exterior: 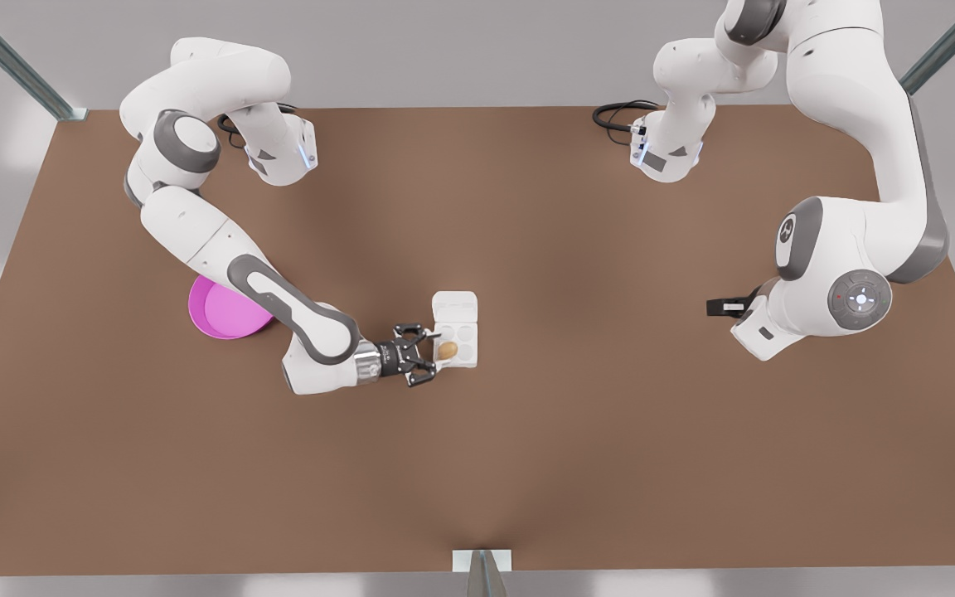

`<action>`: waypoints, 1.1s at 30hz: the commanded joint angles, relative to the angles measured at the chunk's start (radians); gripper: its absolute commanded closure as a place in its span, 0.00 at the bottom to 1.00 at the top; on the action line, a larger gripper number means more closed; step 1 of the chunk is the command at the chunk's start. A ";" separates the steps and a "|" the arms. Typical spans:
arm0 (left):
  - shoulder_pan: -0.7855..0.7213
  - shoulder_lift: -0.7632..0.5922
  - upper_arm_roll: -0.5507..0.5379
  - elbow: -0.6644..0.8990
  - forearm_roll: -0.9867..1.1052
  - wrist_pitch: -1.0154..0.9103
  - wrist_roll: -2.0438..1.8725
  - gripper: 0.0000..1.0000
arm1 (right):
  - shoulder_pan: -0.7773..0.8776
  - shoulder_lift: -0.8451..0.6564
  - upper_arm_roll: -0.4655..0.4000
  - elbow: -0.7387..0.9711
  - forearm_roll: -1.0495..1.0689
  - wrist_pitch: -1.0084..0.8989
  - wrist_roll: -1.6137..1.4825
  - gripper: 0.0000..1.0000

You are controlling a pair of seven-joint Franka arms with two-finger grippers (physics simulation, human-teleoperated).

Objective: Pack egg into the box and close the box lid

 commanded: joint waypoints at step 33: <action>-0.543 0.361 -0.291 0.013 -0.023 0.584 -0.969 0.79 | 0.156 -0.897 -0.636 0.269 -0.795 -0.789 -0.902 0.00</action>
